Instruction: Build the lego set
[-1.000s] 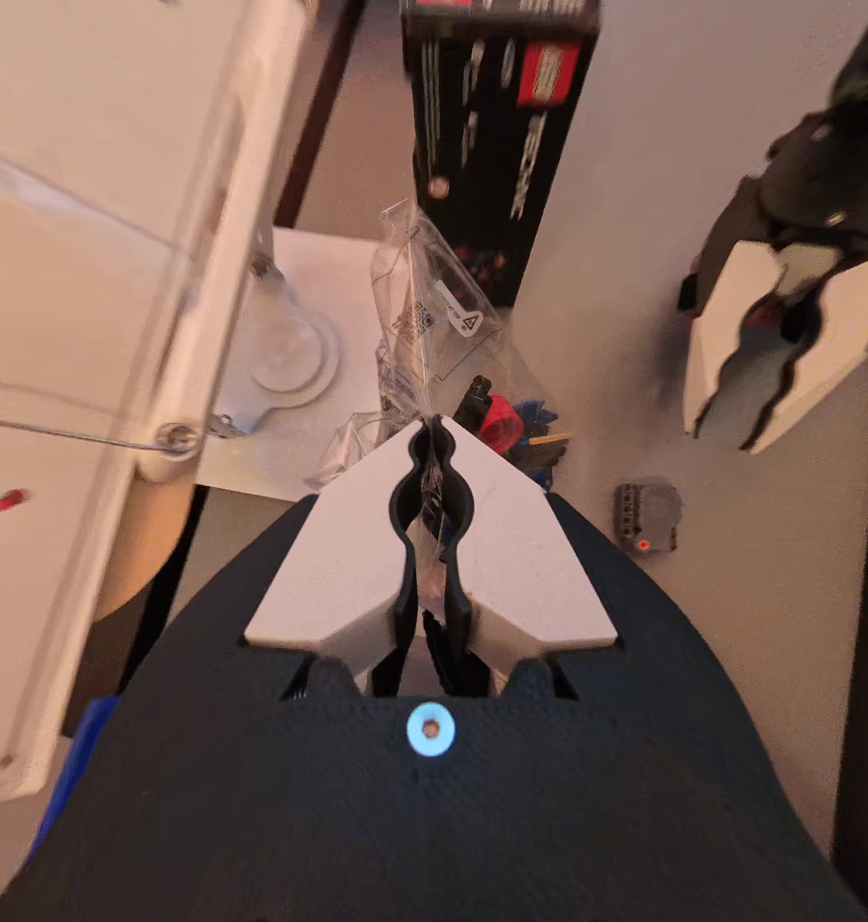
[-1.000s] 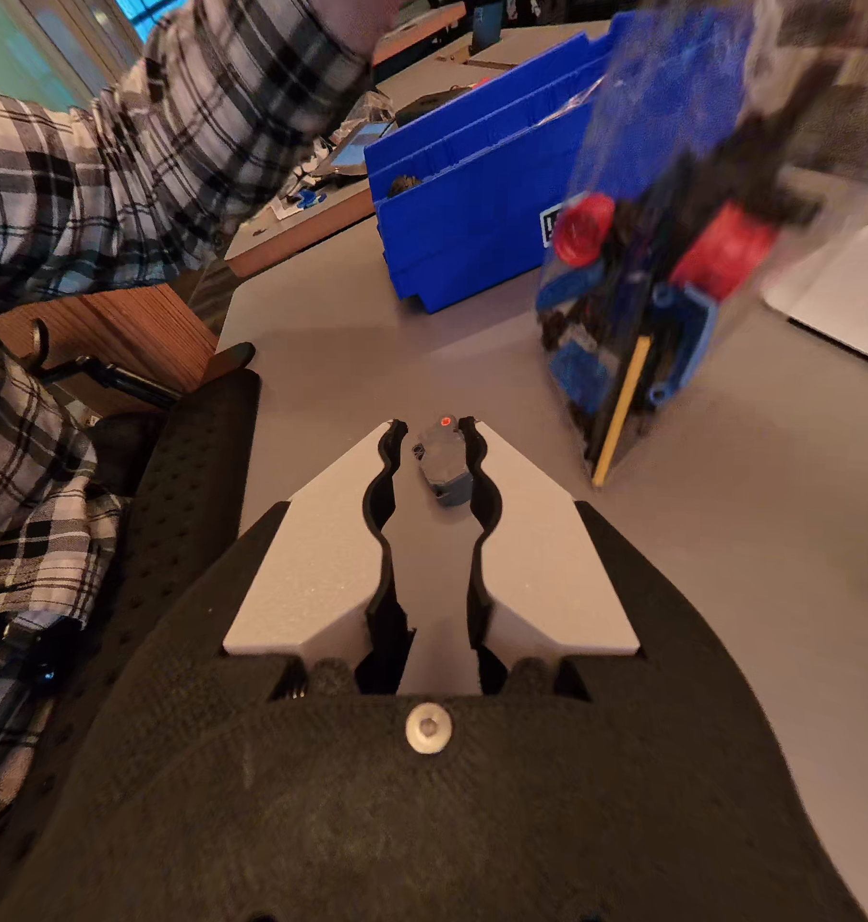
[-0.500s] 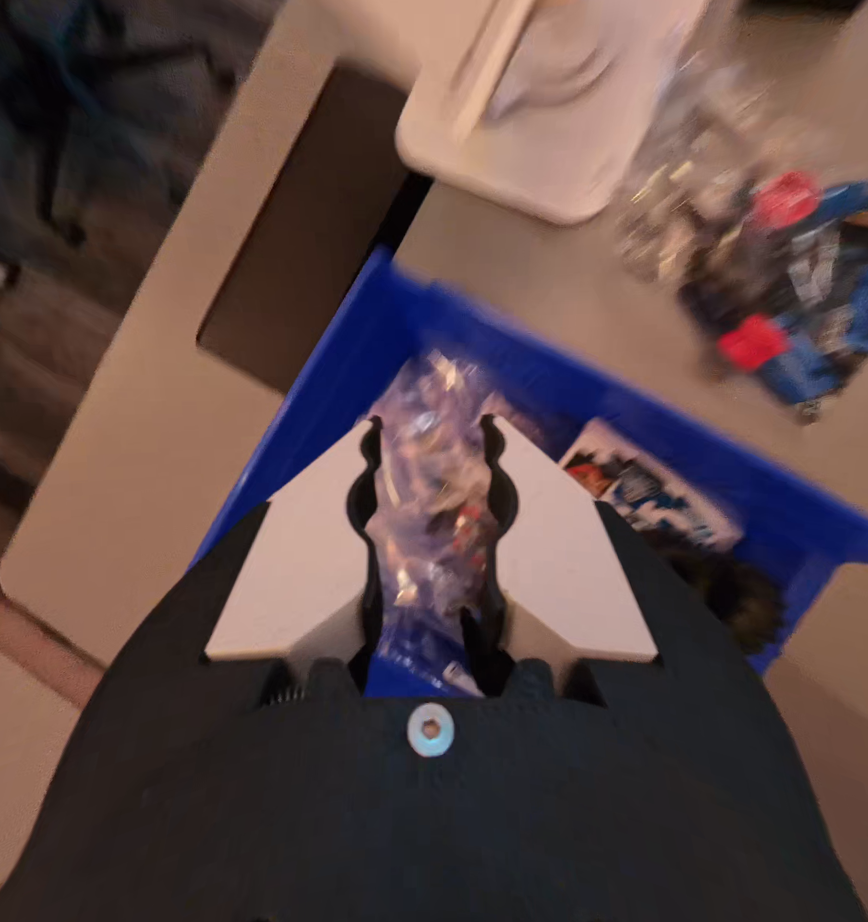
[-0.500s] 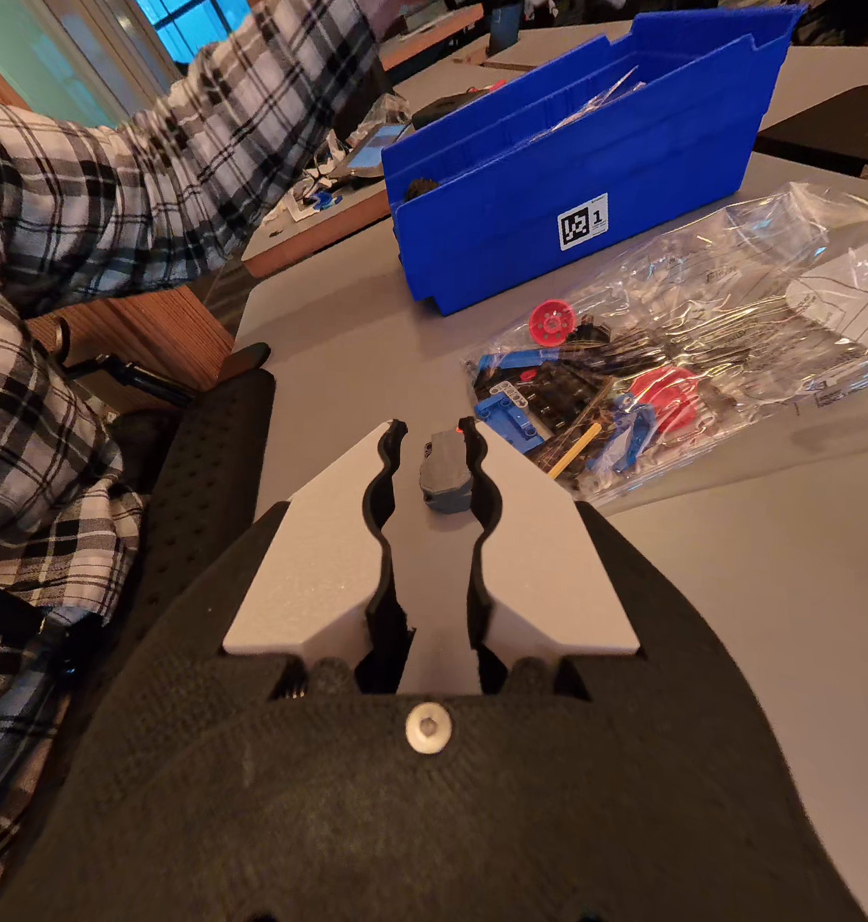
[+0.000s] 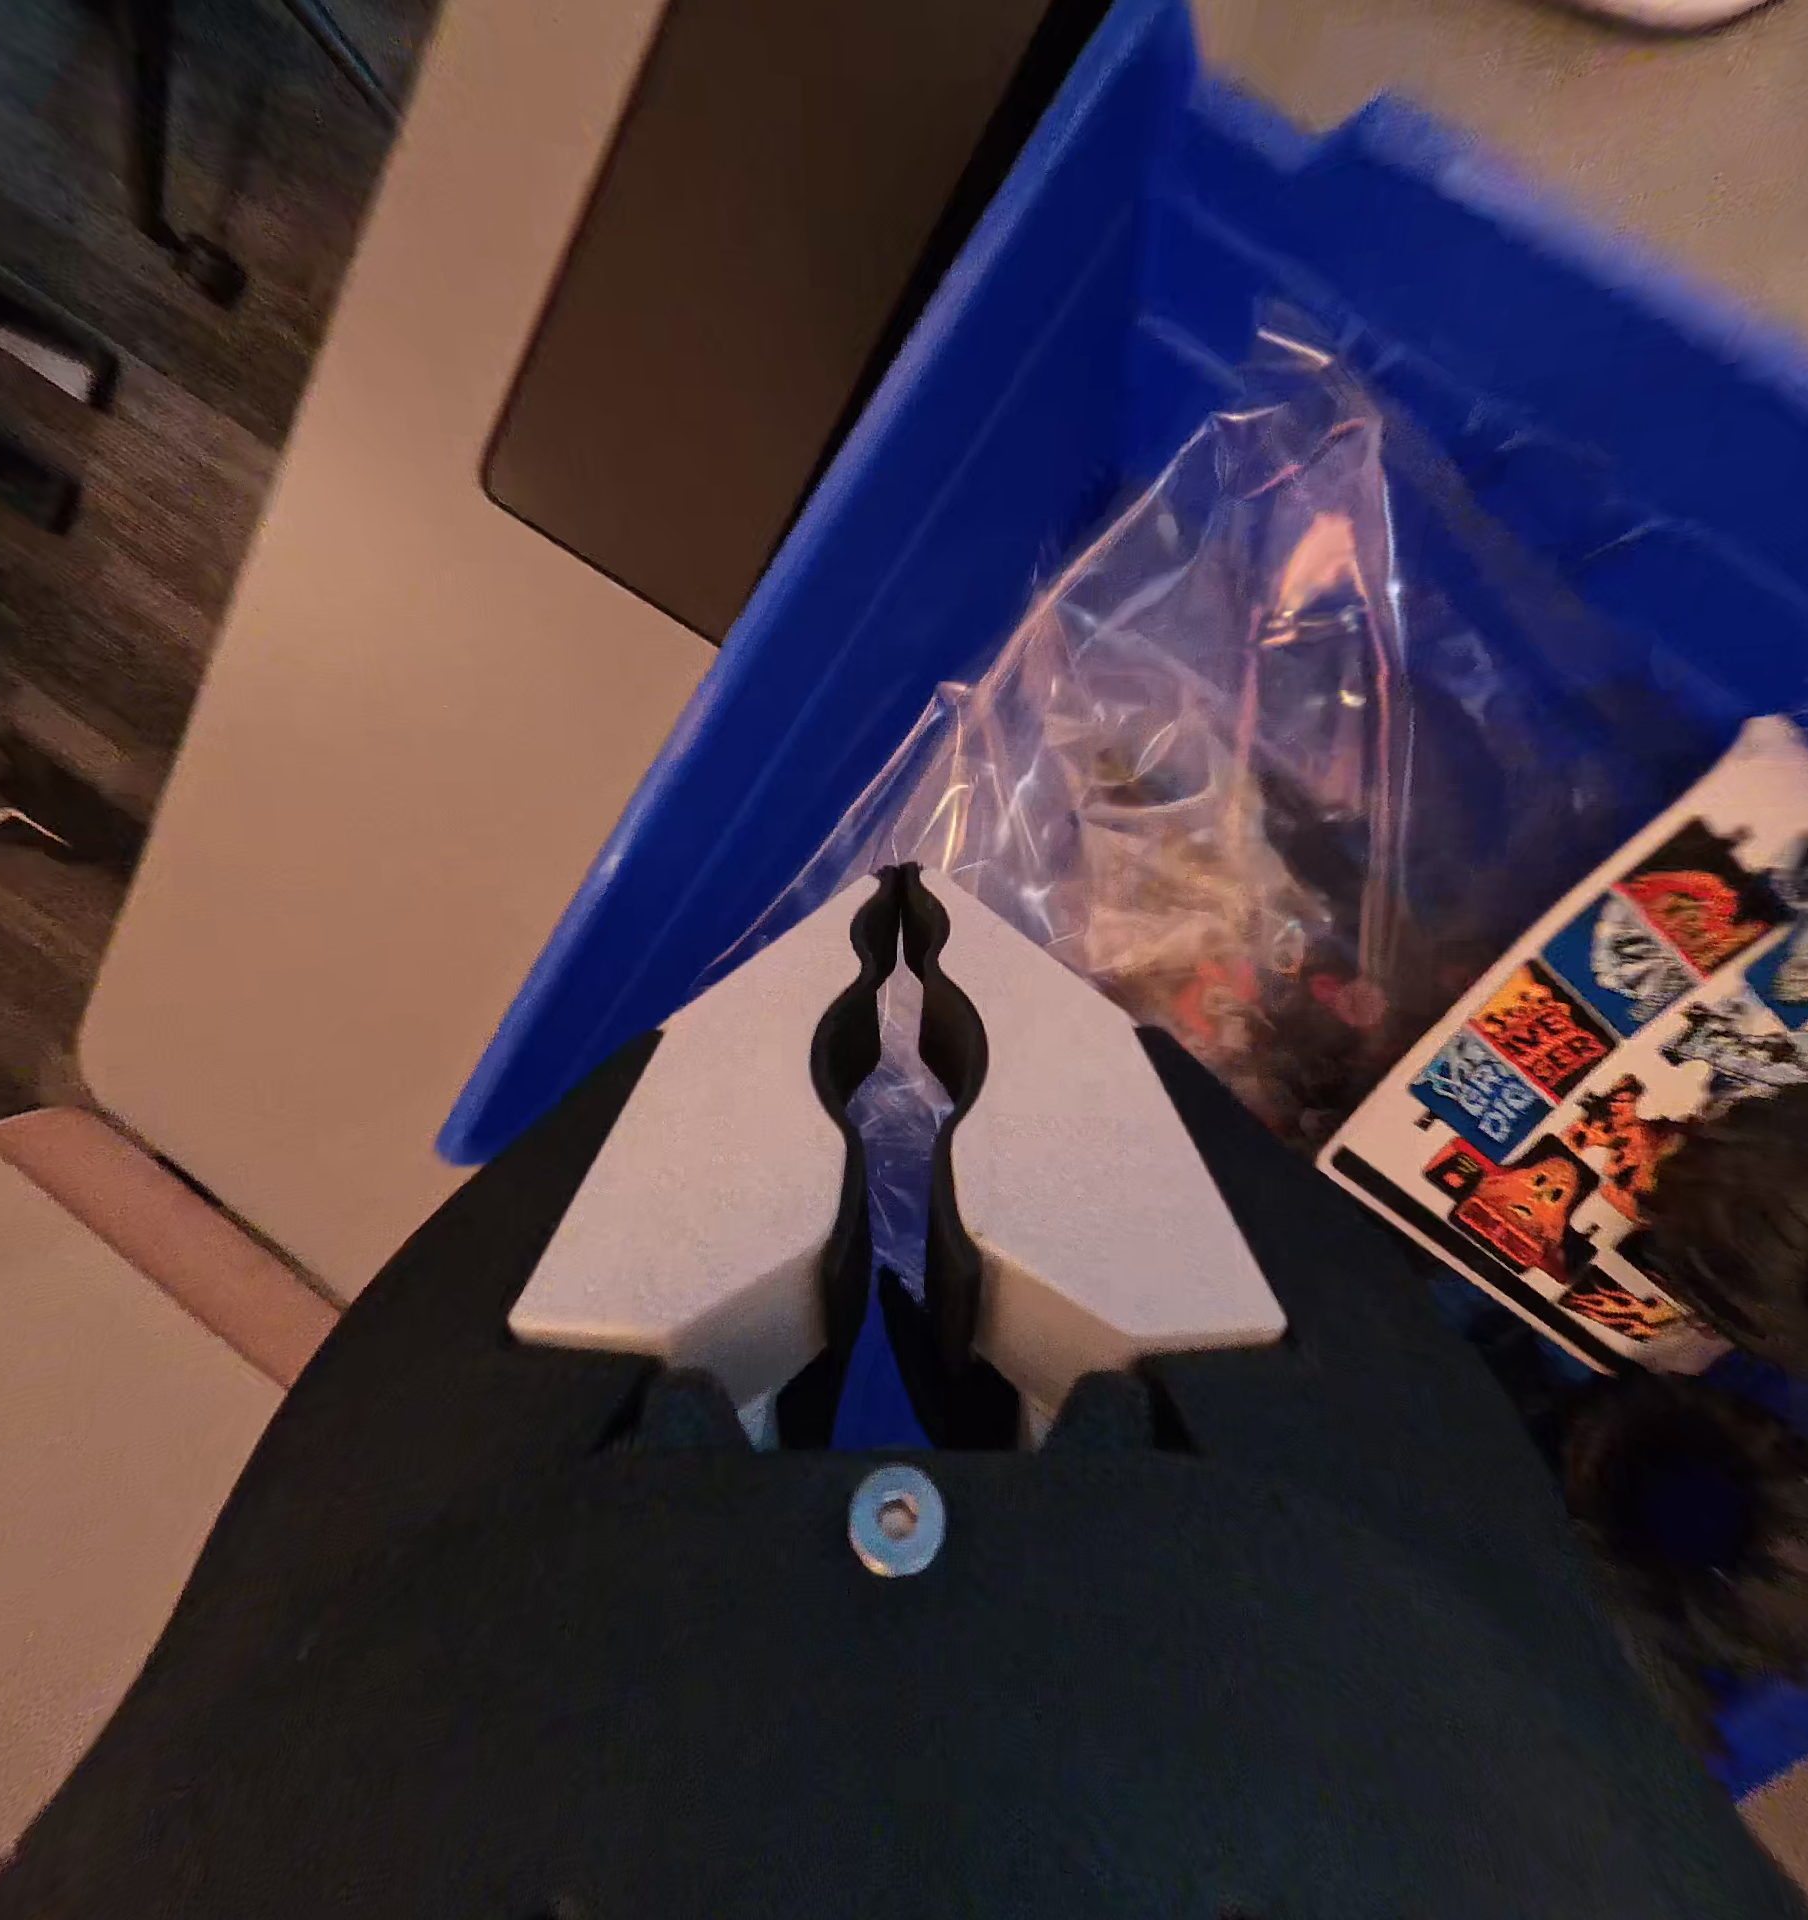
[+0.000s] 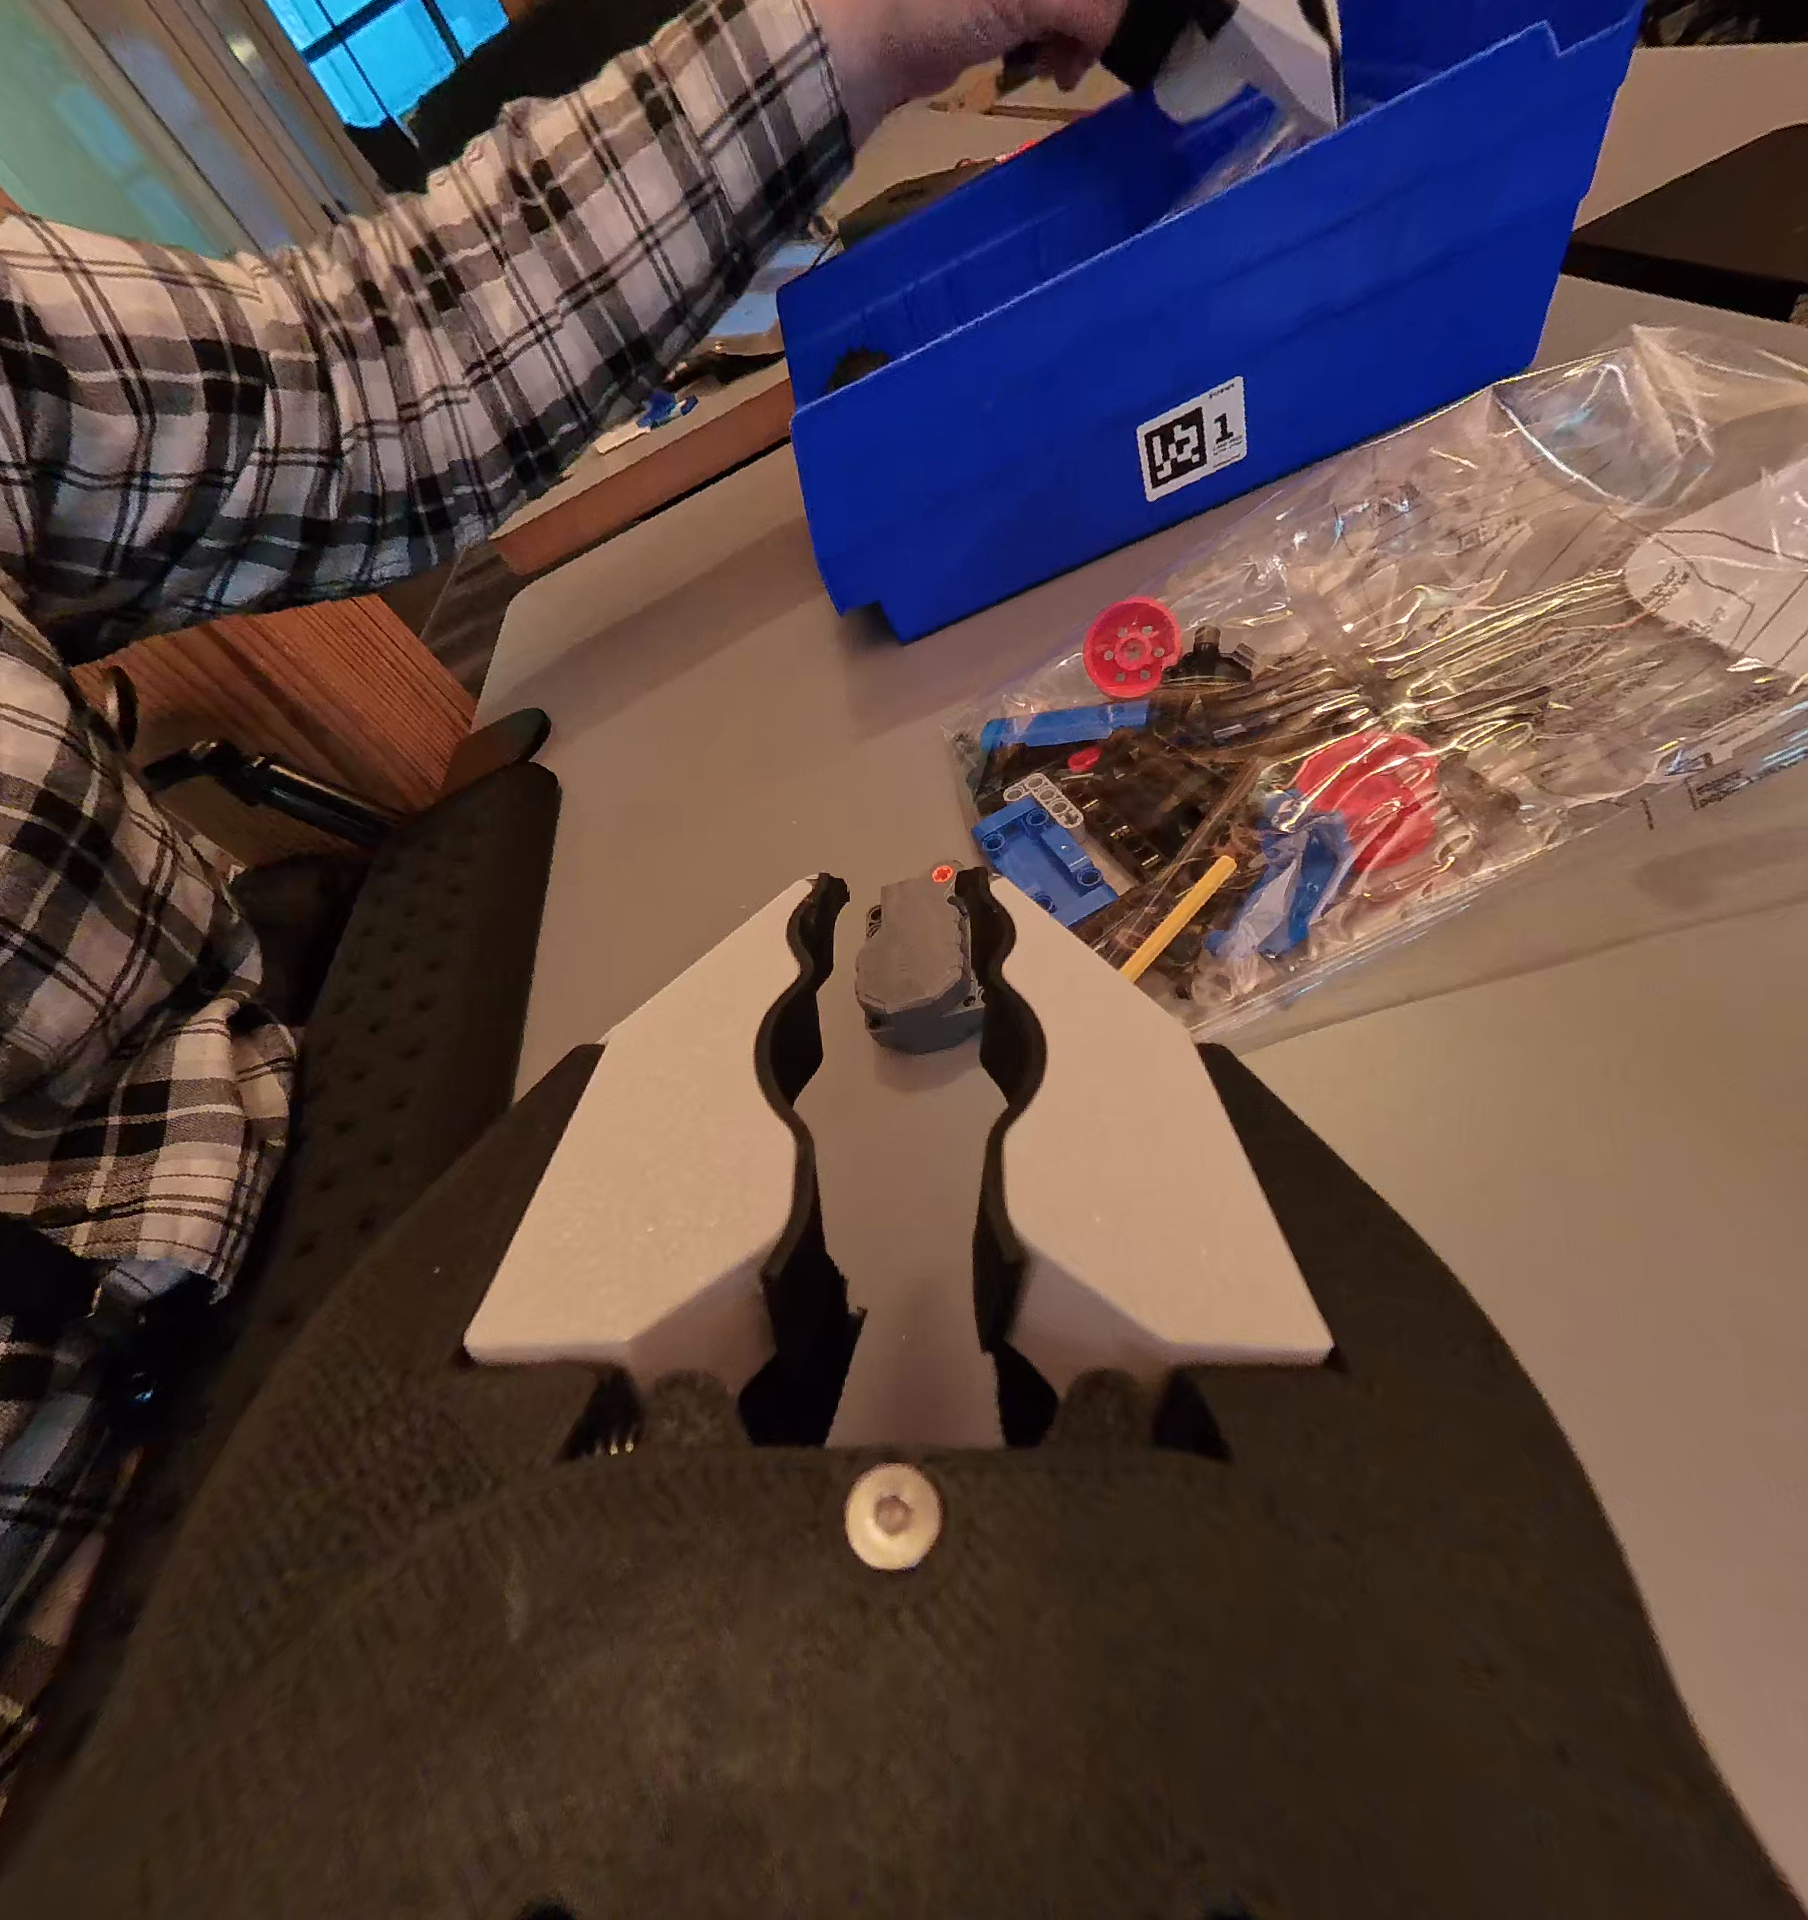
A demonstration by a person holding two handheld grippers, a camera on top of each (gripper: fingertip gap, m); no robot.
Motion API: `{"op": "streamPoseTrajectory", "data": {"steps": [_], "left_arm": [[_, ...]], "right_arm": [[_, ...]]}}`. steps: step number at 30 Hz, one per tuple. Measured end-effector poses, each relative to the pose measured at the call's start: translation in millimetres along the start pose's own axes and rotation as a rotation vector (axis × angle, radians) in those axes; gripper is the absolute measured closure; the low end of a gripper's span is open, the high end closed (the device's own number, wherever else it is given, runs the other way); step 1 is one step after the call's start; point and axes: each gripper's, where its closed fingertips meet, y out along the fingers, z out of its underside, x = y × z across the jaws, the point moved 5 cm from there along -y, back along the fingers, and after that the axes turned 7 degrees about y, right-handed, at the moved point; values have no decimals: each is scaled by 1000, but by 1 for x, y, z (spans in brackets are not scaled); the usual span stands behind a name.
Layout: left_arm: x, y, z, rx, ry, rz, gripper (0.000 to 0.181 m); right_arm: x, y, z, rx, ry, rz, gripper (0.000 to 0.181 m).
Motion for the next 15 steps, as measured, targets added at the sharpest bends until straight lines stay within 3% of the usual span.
{"op": "streamPoseTrajectory", "data": {"steps": [9, 15], "left_arm": [[9, -148, -38, -271, -14, -227, 181], [18, -209, -62, -350, -34, -324, 181]], "right_arm": [[2, 2, 1, 6, -1, -12, 158], [3, 3, 1, 8, -6, -11, 158]]}}
